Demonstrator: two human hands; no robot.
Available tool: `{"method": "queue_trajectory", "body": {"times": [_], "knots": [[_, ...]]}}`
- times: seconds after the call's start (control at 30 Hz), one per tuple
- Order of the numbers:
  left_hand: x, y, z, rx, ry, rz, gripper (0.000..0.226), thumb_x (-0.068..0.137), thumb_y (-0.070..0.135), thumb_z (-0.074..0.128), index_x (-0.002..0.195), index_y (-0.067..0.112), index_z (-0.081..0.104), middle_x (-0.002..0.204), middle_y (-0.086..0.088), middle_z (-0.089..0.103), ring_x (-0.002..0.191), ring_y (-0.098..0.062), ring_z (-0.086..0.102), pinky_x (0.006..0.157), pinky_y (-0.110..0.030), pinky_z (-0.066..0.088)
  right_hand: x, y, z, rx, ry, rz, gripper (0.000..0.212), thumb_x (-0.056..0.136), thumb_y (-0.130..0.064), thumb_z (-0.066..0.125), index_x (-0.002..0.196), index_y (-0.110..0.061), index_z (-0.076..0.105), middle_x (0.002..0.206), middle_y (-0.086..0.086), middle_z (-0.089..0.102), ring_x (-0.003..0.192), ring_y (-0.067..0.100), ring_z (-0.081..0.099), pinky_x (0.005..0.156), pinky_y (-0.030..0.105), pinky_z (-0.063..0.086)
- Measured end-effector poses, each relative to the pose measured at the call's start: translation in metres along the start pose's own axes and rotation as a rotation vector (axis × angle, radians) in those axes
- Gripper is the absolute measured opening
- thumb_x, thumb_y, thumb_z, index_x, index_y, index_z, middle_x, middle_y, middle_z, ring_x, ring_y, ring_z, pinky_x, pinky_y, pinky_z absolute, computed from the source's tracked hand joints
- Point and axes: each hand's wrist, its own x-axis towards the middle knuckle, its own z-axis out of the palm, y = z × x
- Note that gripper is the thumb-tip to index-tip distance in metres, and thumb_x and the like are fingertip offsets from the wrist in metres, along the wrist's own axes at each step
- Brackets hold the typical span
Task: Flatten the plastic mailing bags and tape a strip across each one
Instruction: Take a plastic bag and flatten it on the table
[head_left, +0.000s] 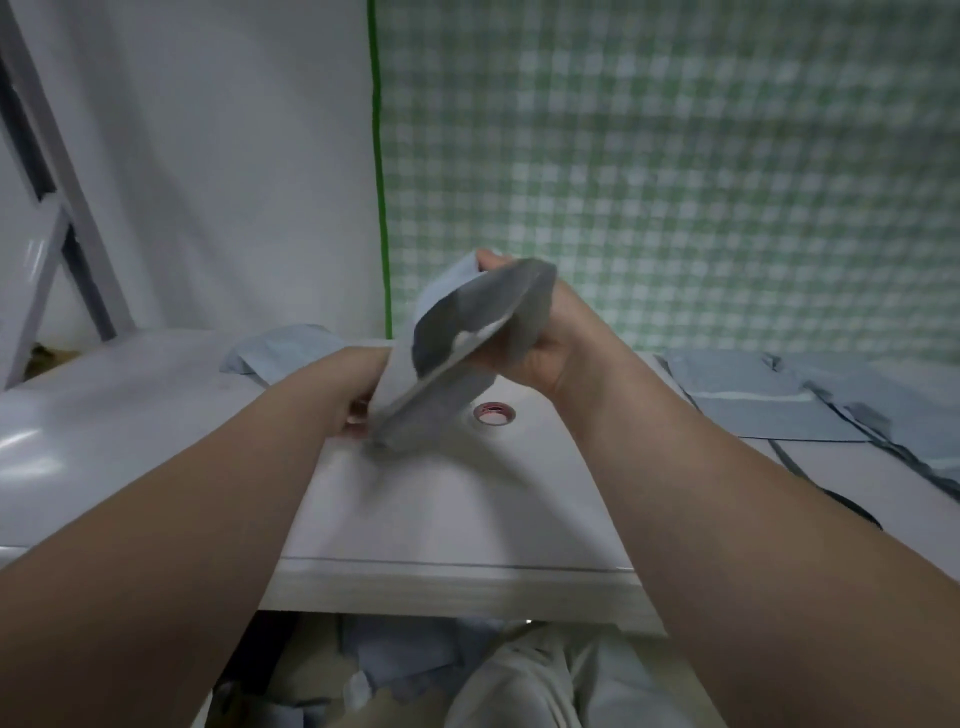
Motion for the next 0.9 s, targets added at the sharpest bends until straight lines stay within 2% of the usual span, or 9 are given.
{"method": "queue_trajectory", "body": {"times": [0.1,0.2,0.3,0.4,0.47,0.5,0.6,0.73,0.9], "knots": [[-0.015,0.014,0.021,-0.054,-0.194,-0.090,0.027,0.090,0.036,0.049,0.074,0.015,0.053,0.055,-0.003,0.059,0.043,-0.014,0.050,0.047,-0.018,0.038,-0.007,-0.018,-0.017,0.105,0.025,-0.098,0.038,0.096,-0.012,0.045,0.060,-0.006,0.054,0.050,0.006,0.055,0.045,0.017,0.057,0.047,0.022,0.050],[-0.021,0.027,0.046,-0.101,-0.395,-0.115,0.040,0.096,0.047,0.028,0.088,0.017,0.053,0.066,-0.007,0.067,0.042,-0.013,0.050,0.055,-0.023,0.035,-0.018,-0.035,-0.036,0.199,0.027,-0.207,0.045,0.091,-0.008,0.046,0.048,-0.007,0.058,0.053,0.007,0.054,0.048,0.017,0.055,0.051,0.021,0.050],[-0.010,0.037,0.071,-0.376,-0.520,-0.128,0.048,0.095,0.058,0.033,0.106,0.016,0.054,0.090,-0.020,0.064,0.053,-0.022,0.064,0.053,-0.025,0.052,-0.023,-0.045,-0.059,0.197,0.035,-0.332,0.030,0.071,-0.011,0.053,0.042,-0.010,0.061,0.050,0.004,0.057,0.046,0.016,0.057,0.052,0.020,0.049],[0.000,0.048,0.103,-0.722,-0.496,-0.104,0.028,0.098,0.031,0.049,0.114,0.010,0.057,0.092,-0.018,0.063,0.062,-0.024,0.068,0.052,-0.032,0.058,-0.025,-0.049,-0.090,0.160,0.143,-0.346,0.030,0.085,-0.019,0.056,0.059,-0.011,0.067,0.057,0.002,0.062,0.059,0.017,0.061,0.060,0.024,0.052],[0.004,0.052,0.124,-0.896,-0.427,-0.070,0.013,0.098,0.008,0.045,0.099,0.008,0.059,0.087,-0.013,0.062,0.059,-0.020,0.067,0.052,-0.031,0.058,-0.025,-0.047,-0.115,0.008,0.263,-0.291,0.023,0.087,-0.036,0.061,0.082,-0.014,0.066,0.070,0.001,0.066,0.079,0.020,0.062,0.071,0.032,0.052],[0.007,0.053,0.133,-0.921,-0.408,-0.049,0.020,0.097,-0.001,0.040,0.094,0.008,0.058,0.087,-0.012,0.061,0.061,-0.019,0.066,0.054,-0.031,0.057,-0.029,-0.046,-0.126,-0.032,0.267,-0.230,0.022,0.085,-0.037,0.062,0.087,-0.016,0.064,0.073,0.001,0.067,0.080,0.020,0.063,0.073,0.033,0.053],[0.018,0.048,0.153,-0.808,-0.347,-0.006,0.036,0.089,-0.015,0.031,0.100,0.010,0.054,0.095,-0.014,0.059,0.075,-0.024,0.060,0.064,-0.035,0.055,-0.045,-0.041,-0.154,-0.019,0.216,-0.127,0.023,0.084,-0.031,0.058,0.090,-0.011,0.067,0.079,0.005,0.069,0.075,0.020,0.067,0.075,0.030,0.055],[0.026,0.043,0.164,-0.499,-0.215,0.034,0.052,0.087,-0.014,0.031,0.117,0.021,0.055,0.092,-0.010,0.053,0.071,-0.021,0.055,0.049,-0.023,0.051,-0.065,-0.028,-0.188,-0.255,0.275,0.013,0.018,0.069,-0.027,0.066,0.080,-0.016,0.075,0.081,0.001,0.072,0.072,0.015,0.069,0.070,0.025,0.056],[0.039,0.036,0.171,-0.466,-0.232,0.037,0.054,0.083,-0.014,0.031,0.114,0.019,0.060,0.111,-0.011,0.061,0.084,-0.023,0.061,0.072,-0.030,0.053,-0.064,-0.015,-0.207,-0.595,0.346,0.382,0.066,0.056,-0.066,0.059,0.107,-0.025,0.066,0.099,-0.002,0.072,0.093,0.016,0.066,0.077,0.030,0.054]]}}
